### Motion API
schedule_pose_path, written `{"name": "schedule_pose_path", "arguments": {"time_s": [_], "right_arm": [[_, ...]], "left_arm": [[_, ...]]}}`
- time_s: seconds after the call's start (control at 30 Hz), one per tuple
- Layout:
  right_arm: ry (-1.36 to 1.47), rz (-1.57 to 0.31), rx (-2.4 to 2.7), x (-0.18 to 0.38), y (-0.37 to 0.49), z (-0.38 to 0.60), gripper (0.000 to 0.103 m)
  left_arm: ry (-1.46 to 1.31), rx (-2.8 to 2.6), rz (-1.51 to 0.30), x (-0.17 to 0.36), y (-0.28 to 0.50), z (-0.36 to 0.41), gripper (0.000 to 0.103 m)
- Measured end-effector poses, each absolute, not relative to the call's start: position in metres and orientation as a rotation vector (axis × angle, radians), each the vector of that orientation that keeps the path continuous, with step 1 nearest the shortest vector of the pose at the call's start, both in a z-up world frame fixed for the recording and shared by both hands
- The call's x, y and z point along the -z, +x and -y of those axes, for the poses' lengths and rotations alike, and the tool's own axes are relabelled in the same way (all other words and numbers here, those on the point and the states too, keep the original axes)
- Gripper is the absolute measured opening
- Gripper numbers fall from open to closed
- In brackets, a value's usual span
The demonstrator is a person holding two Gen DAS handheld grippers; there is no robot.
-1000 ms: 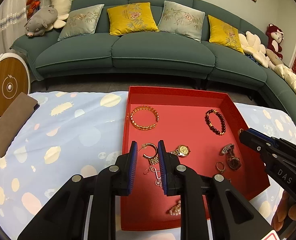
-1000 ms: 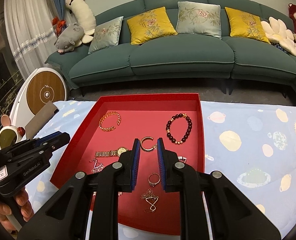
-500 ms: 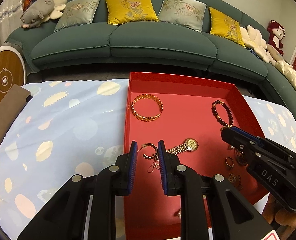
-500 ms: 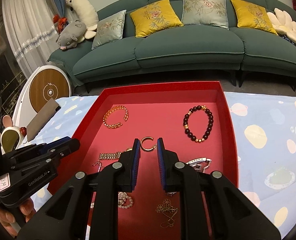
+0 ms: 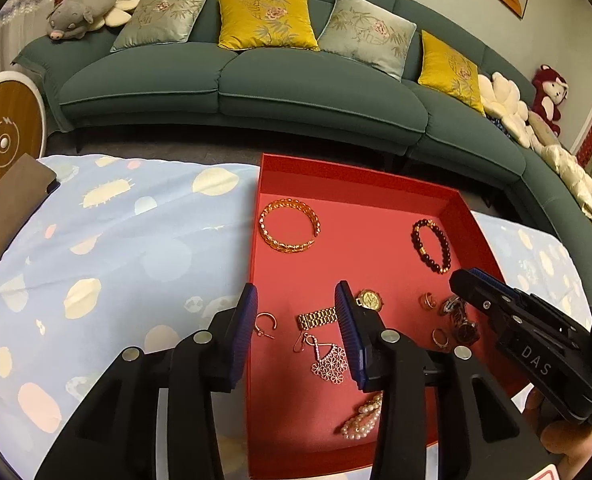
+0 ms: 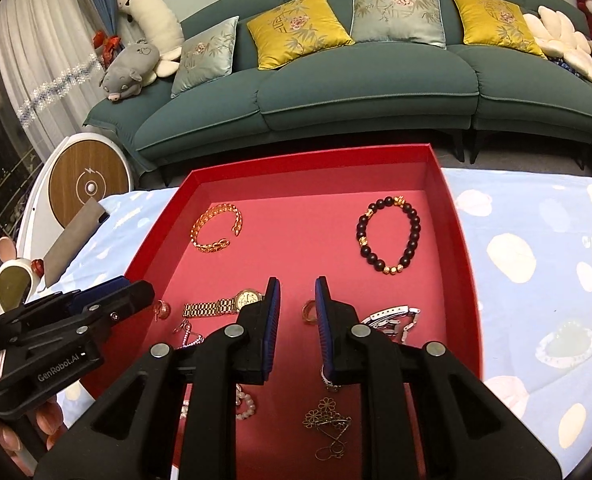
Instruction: Organize jewelry
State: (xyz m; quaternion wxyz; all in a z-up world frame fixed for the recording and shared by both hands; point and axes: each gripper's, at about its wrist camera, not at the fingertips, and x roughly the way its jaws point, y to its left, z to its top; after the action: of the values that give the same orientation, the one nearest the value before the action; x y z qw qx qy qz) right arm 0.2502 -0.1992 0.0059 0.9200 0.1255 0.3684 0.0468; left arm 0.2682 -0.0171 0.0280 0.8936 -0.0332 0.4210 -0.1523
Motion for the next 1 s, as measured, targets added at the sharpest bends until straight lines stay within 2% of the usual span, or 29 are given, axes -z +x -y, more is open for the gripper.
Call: {"name": "schedule_pose_path", "arguments": {"time_s": [0.07, 0.17, 0.37, 0.43, 0.63, 0.73, 0.8, 0.87, 0.93, 1.0], "right_arm": [[0.264, -0.742, -0.087, -0.014, 0.246, 0.201, 0.023], [0.262, -0.71, -0.075, -0.031, 0.236, 0.203, 0.034], [0.243, -0.688, -0.057, -0.06, 0.212, 0.207, 0.035], [0.228, -0.683, -0.038, -0.065, 0.199, 0.21, 0.042], [0.302, -0.7, -0.007, -0.057, 0.158, 0.227, 0.045], [0.331, -0.736, -0.007, -0.051, 0.145, 0.226, 0.045], [0.309, -0.742, -0.012, -0.052, 0.138, 0.219, 0.045], [0.273, -0.74, -0.019, -0.055, 0.13, 0.209, 0.048], [0.24, -0.726, -0.018, -0.058, 0.122, 0.202, 0.056], [0.218, -0.723, -0.022, -0.059, 0.118, 0.197, 0.056]], "left_arm": [[-0.079, 0.305, -0.85, -0.036, 0.266, 0.014, 0.041], [-0.09, 0.3, -0.823, -0.047, 0.261, 0.012, 0.041], [-0.087, 0.329, -0.784, -0.066, 0.246, 0.014, 0.041], [-0.091, 0.339, -0.772, -0.072, 0.238, 0.016, 0.041], [0.008, 0.329, -0.734, -0.075, 0.204, 0.031, 0.041], [0.08, 0.304, -0.741, -0.068, 0.187, 0.033, 0.049], [0.103, 0.3, -0.752, -0.065, 0.18, 0.033, 0.049], [0.097, 0.304, -0.754, -0.065, 0.175, 0.032, 0.049], [0.1, 0.298, -0.751, -0.065, 0.172, 0.031, 0.05], [0.1, 0.298, -0.758, -0.063, 0.169, 0.03, 0.05]]}}
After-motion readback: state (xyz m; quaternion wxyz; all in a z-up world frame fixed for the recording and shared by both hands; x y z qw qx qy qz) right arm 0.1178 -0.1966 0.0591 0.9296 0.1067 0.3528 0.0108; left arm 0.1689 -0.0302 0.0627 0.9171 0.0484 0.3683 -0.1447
